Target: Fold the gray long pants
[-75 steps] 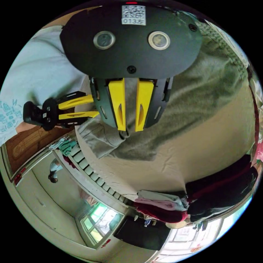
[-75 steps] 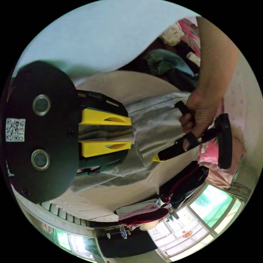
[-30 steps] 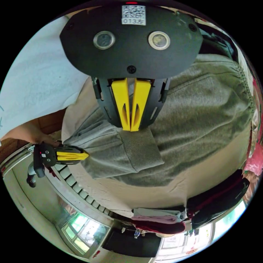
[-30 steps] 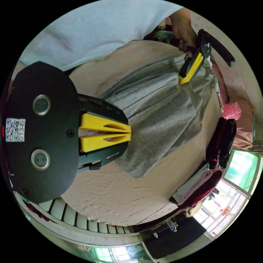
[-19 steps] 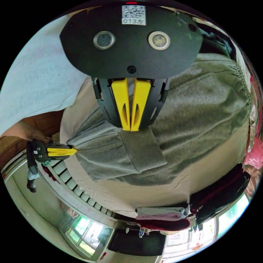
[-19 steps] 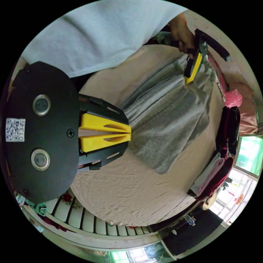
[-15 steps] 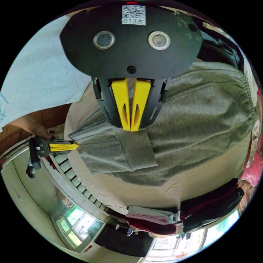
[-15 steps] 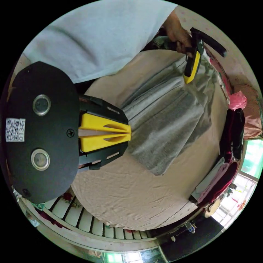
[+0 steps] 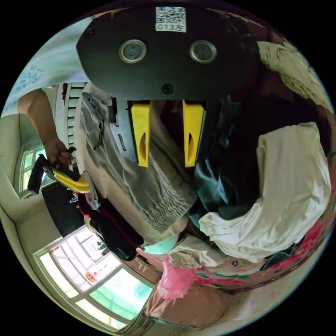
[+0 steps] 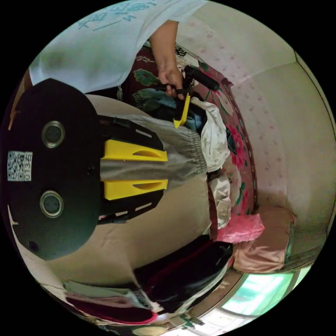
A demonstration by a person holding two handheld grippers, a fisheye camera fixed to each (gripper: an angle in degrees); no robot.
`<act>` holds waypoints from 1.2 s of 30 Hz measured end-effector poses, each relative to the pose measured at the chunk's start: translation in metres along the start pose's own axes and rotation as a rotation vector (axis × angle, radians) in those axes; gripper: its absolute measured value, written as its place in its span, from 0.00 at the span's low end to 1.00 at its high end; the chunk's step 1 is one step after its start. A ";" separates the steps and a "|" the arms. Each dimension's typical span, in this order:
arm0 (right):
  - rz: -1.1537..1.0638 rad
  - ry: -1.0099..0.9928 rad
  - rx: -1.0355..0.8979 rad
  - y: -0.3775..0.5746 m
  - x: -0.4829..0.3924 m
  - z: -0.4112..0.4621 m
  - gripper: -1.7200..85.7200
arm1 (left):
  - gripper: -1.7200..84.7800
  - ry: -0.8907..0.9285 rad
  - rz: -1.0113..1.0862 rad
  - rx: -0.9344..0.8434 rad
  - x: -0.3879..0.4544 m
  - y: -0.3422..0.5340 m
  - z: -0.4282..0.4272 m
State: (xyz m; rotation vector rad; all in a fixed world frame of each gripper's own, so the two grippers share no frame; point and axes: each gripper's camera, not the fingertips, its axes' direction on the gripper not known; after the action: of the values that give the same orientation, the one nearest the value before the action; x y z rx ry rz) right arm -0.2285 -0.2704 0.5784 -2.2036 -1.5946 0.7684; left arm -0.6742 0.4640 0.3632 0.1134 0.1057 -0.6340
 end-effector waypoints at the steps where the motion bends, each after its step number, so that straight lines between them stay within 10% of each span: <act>1: -0.044 -0.036 -0.027 -0.035 0.005 0.024 0.12 | 0.18 0.015 -0.011 -0.003 -0.006 -0.002 0.001; 18: -0.067 -0.361 -0.513 -0.178 0.052 0.226 0.13 | 0.11 0.239 -0.191 -0.060 -0.072 0.008 -0.006; 28: -0.394 -0.233 -0.121 -0.118 0.014 0.064 0.11 | 0.09 0.258 -0.204 0.085 0.009 0.078 -0.049; 36: -0.373 -0.075 0.240 0.032 0.019 -0.151 0.11 | 0.08 0.258 0.422 0.187 0.195 0.168 -0.089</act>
State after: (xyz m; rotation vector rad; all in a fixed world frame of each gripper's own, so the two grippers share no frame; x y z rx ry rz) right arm -0.1106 -0.2540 0.6780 -1.6650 -1.7739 0.8820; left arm -0.4230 0.4967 0.2617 0.3881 0.2633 -0.2032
